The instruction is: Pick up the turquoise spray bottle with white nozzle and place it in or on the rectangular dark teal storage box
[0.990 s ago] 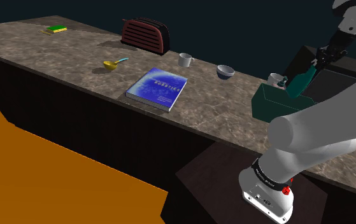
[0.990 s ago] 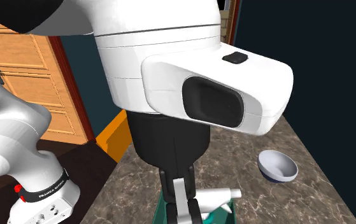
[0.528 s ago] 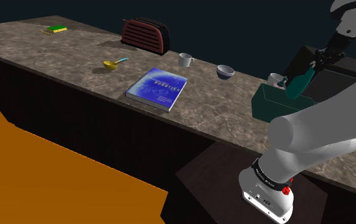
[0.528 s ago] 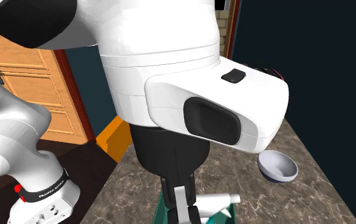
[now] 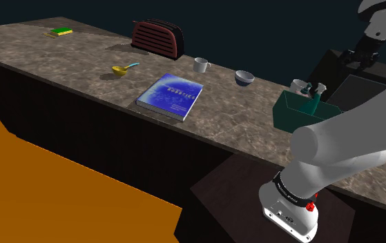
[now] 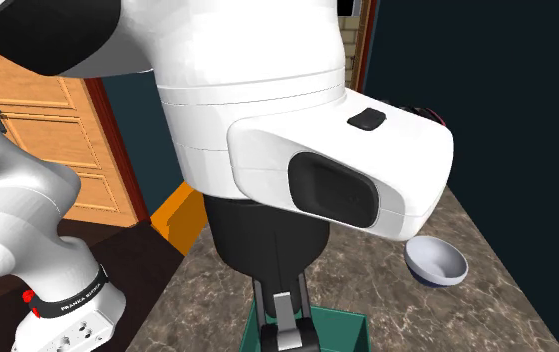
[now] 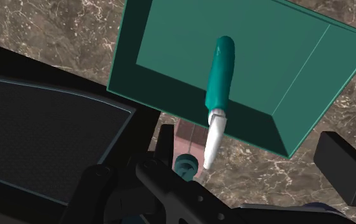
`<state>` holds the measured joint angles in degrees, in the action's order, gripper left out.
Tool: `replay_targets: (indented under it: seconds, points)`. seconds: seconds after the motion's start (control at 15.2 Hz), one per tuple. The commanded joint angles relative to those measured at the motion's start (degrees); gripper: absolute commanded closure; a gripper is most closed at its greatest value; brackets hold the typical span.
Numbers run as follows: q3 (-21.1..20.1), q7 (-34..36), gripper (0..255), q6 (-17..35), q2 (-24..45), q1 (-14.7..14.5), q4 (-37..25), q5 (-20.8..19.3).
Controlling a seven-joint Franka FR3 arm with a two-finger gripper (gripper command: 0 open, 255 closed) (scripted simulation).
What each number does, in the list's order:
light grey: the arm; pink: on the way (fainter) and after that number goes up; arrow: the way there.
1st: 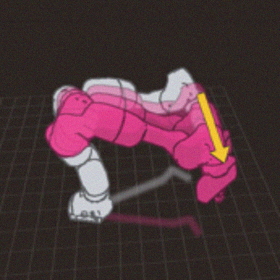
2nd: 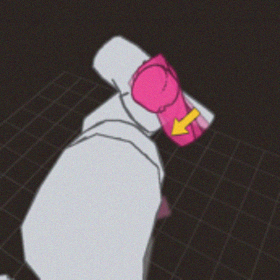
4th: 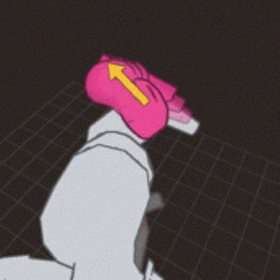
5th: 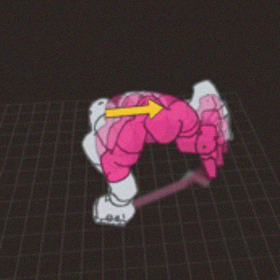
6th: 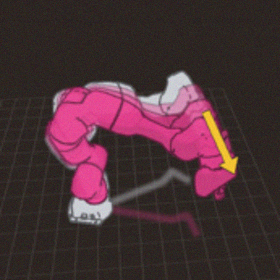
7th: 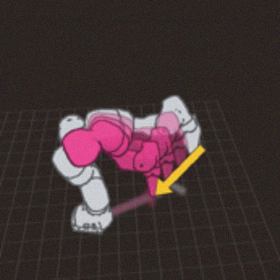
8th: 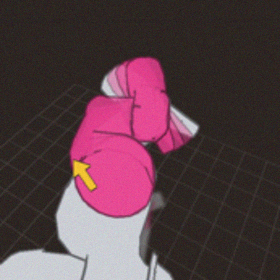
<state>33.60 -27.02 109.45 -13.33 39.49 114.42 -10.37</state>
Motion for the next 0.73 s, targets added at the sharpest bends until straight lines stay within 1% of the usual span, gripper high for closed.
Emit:
replay_targets:
  seconds: [0.0,0.2,0.66]
  points:
    - [-0.3,0.1,0,-1.9,-0.3,-0.1,-1.6,-0.1]
    - [-1.0,0.1,0,-7.3,-0.8,-0.3,-6.5,0.0]
    - [-1.0,0.1,0,-7.3,-0.8,-0.3,-6.5,0.0]
